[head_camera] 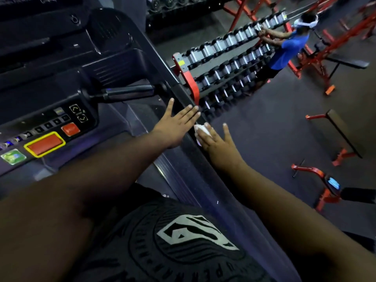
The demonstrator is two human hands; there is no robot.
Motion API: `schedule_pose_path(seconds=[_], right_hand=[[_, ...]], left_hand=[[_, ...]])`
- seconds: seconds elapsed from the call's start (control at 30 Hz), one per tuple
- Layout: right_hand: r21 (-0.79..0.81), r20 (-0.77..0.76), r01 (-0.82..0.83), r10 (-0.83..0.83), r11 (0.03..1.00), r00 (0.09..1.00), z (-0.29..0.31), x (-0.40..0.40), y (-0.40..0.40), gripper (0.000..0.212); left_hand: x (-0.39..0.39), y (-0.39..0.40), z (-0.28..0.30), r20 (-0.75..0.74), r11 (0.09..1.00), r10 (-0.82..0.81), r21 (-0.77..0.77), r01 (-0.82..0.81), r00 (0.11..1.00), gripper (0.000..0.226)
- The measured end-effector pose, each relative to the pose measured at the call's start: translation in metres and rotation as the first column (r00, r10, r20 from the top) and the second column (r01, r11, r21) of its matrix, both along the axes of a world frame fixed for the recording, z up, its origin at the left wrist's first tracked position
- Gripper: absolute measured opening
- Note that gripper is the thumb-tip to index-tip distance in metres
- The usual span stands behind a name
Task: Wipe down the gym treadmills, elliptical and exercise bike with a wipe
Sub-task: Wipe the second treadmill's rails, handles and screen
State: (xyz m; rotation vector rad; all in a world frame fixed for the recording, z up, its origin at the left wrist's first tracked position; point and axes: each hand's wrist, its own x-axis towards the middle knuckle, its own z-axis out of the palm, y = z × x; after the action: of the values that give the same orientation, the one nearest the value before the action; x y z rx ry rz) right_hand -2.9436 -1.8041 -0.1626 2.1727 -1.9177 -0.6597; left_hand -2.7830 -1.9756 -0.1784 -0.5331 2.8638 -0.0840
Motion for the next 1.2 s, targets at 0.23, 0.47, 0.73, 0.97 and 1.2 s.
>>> schedule_pose_path(seconds=[0.23, 0.47, 0.73, 0.97, 1.2], right_hand=[[0.047, 0.133, -0.007, 0.001, 0.999, 0.991, -0.019, -0.025, 0.111, 0.065], [0.044, -0.08, -0.114, 0.118, 0.992, 0.99, -0.009, -0.018, 0.114, 0.062], [0.103, 0.195, 0.004, -0.025, 0.995, 0.98, -0.017, -0.036, 0.193, 0.066], [0.132, 0.421, 0.429, -0.442, 0.894, 0.792, -0.016, -0.03, 0.212, 0.073], [0.168, 0.45, 0.598, -0.601, 0.783, 0.66, -0.018, -0.013, 0.228, 0.081]], left_hand=[[-0.006, 0.051, 0.0, 0.029, 1.0, 0.006, -0.004, -0.006, 1.0, 0.099], [-0.021, 0.1, 0.004, 0.082, 0.997, -0.065, -0.029, 0.067, 0.994, 0.094], [-0.02, 0.122, 0.009, 0.088, 0.996, -0.09, 0.02, 0.088, 0.992, 0.095], [-0.024, 0.149, 0.007, 0.066, 0.989, -0.118, 0.094, 0.111, 0.991, 0.097], [-0.013, 0.172, 0.004, 0.046, 0.983, -0.166, 0.093, 0.161, 0.985, 0.1]])
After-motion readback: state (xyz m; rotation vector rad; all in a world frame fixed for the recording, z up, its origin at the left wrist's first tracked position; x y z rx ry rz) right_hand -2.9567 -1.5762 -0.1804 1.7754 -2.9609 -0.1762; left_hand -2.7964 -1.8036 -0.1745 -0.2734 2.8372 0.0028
